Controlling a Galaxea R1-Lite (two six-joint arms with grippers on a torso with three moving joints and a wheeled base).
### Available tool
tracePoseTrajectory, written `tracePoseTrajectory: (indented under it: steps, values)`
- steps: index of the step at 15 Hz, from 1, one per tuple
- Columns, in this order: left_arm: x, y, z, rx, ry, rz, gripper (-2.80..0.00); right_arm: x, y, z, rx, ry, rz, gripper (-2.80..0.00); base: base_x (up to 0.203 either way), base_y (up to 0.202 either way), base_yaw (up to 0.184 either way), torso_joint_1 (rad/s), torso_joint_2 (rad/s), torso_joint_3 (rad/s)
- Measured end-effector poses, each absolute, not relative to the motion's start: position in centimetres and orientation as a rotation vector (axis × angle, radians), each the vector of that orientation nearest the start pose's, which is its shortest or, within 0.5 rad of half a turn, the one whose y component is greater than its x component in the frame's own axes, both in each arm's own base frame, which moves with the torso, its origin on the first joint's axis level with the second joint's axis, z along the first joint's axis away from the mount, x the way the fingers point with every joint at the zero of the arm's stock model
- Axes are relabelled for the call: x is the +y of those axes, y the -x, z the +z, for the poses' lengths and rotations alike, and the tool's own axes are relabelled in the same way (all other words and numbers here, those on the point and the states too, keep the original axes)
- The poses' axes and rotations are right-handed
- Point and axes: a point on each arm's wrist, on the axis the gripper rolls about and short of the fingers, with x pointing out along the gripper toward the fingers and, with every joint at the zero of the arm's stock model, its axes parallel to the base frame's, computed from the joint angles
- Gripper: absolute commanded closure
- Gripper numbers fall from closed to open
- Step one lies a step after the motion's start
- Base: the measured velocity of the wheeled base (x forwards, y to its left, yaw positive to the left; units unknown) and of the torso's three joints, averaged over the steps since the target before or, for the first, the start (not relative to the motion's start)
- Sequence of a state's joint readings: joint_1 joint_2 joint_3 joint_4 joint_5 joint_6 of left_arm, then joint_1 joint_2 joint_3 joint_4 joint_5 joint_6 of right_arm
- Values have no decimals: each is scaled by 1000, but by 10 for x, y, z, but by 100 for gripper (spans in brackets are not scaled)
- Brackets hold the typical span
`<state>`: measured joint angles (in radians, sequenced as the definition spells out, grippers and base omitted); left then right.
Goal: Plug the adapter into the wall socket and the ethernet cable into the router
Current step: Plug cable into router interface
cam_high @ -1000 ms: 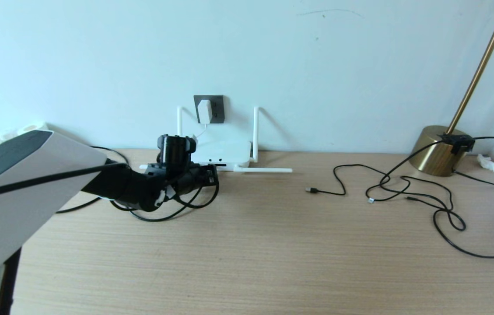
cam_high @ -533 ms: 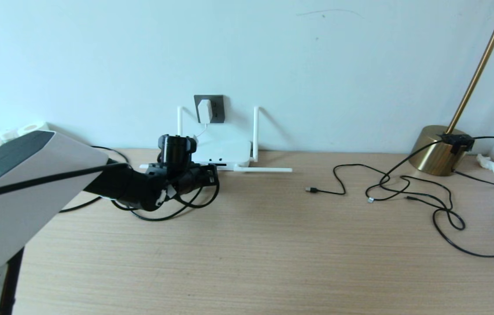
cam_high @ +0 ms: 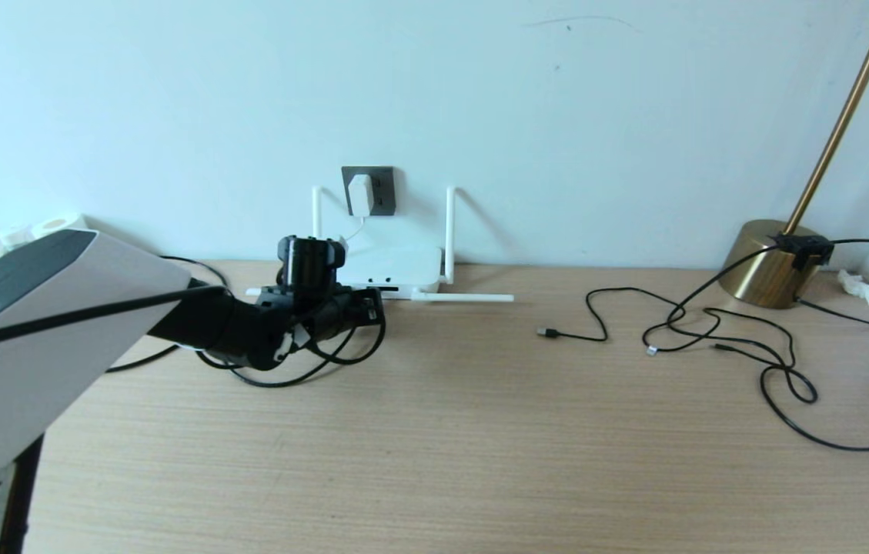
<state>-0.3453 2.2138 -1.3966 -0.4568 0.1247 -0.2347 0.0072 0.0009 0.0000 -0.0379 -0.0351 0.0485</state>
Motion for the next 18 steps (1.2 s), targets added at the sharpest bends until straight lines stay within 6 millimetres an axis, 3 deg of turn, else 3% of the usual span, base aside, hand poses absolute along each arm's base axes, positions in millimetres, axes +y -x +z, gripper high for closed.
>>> tracePoseTrajectory:
  steps: [18]
  values:
    - [-150, -423, 128, 377, 147, -176, 0, -1, 23, 79, -38, -50, -27, 0, 0, 0, 0, 0, 0, 0]
